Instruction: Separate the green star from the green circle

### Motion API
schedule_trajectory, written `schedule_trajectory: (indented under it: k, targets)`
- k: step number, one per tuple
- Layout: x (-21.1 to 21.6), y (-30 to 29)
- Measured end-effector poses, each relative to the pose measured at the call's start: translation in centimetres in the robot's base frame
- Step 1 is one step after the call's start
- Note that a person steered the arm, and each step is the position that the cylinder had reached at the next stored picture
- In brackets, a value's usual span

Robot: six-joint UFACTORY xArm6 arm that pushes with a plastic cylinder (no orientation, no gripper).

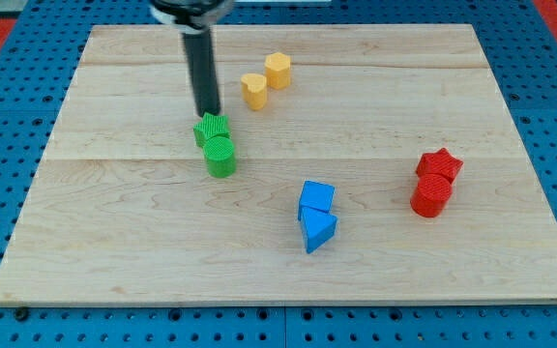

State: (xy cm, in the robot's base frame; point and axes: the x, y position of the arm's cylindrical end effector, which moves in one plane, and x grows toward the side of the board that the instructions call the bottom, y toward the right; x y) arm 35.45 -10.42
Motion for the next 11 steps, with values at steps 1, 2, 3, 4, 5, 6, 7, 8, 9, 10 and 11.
schedule_trajectory:
  k: [1, 2, 3, 4, 5, 6, 7, 8, 9, 10, 11]
  targets:
    - [-3.5, 3.4]
    - [-3.3, 8.9]
    - [-2.9, 3.3]
    - [2.1, -0.7]
    - [4.9, -3.1]
    - [5.6, 0.1]
    - [5.6, 3.7]
    - [6.7, 4.1]
    - [7.4, 7.3]
    - [5.4, 10.0]
    - [7.4, 8.7]
